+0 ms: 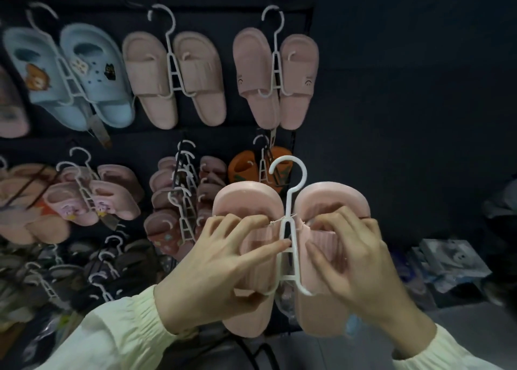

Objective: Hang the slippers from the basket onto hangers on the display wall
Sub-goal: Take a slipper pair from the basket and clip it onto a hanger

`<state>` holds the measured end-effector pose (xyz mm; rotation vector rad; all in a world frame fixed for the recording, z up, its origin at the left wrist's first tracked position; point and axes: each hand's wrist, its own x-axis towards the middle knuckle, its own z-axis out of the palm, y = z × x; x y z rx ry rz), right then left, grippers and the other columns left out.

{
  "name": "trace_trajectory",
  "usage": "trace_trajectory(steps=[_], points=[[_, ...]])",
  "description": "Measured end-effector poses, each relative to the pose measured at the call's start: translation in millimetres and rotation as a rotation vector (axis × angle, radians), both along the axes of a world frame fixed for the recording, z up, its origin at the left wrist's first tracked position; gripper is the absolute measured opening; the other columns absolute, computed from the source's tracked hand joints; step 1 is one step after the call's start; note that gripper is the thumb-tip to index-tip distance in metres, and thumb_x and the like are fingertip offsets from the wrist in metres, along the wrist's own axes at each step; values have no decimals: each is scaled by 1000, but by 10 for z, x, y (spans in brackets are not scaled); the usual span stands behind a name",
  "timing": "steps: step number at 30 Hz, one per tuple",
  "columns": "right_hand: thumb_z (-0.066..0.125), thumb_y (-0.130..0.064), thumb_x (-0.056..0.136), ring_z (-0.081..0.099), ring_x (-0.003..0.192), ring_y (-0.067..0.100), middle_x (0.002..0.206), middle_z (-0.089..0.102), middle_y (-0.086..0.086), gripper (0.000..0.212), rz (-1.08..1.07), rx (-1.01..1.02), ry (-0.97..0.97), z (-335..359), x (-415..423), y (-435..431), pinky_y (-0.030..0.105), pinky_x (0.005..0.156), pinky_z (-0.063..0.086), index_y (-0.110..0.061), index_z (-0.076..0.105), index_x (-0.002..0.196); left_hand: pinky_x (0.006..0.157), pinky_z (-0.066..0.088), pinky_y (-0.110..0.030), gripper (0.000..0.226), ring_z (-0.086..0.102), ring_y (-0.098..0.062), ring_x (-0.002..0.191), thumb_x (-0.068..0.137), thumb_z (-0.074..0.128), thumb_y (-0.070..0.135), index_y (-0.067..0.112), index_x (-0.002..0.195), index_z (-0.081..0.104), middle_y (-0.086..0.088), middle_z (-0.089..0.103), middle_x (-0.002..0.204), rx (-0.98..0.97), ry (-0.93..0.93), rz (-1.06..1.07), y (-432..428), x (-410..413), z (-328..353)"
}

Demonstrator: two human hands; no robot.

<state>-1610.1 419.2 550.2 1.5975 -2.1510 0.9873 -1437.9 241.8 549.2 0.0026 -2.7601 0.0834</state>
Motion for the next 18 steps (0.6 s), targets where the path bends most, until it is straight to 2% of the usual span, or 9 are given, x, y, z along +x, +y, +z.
trace_trajectory(steps=[4, 7, 10, 12, 15, 18], points=[[62, -52, 85, 50, 111, 13, 121, 47, -8, 49, 40, 160, 54, -11, -171, -148, 32, 96, 37, -25, 51, 125, 94, 42, -48, 87, 49, -30, 114, 68, 79, 51, 32, 146, 47, -8, 43, 141, -63, 17, 48, -129, -122, 23], [63, -62, 81, 41, 131, 17, 144, 37, -3, 75, 57, 232, 130, 17, -301, -256, 37, 110, 29, -22, 40, 140, 97, 39, -49, 93, 48, -30, 113, 64, 83, 47, 30, 147, 44, -8, 42, 141, -109, 21, 93, -247, -219, 109], [63, -67, 77, 37, 136, 20, 153, 32, 0, 95, 26, 260, 235, 74, -448, -383, 43, 113, 19, -18, 31, 151, 99, 36, -48, 93, 47, -31, 114, 65, 84, 45, 30, 147, 44, -9, 41, 141, -107, 58, 108, -355, -337, 242], [67, -65, 71, 40, 133, 25, 153, 33, 4, 105, -10, 266, 314, 128, -538, -466, 49, 111, 19, -15, 27, 153, 99, 34, -46, 90, 46, -31, 113, 65, 83, 46, 29, 146, 46, -9, 41, 141, -99, 89, 113, -406, -423, 340], [79, -56, 65, 47, 127, 31, 149, 38, 8, 108, -54, 211, 391, 227, -655, -573, 55, 106, 27, -13, 30, 151, 99, 38, -47, 80, 47, -31, 112, 71, 78, 49, 26, 143, 50, -10, 44, 140, -139, 113, 122, -448, -547, 473], [75, -56, 70, 49, 124, 33, 148, 40, 10, 101, -43, 160, 429, 315, -795, -648, 54, 105, 27, -13, 32, 150, 99, 35, -45, 79, 47, -31, 114, 72, 73, 50, 26, 143, 50, -9, 44, 140, -158, 123, 141, -496, -651, 572]])
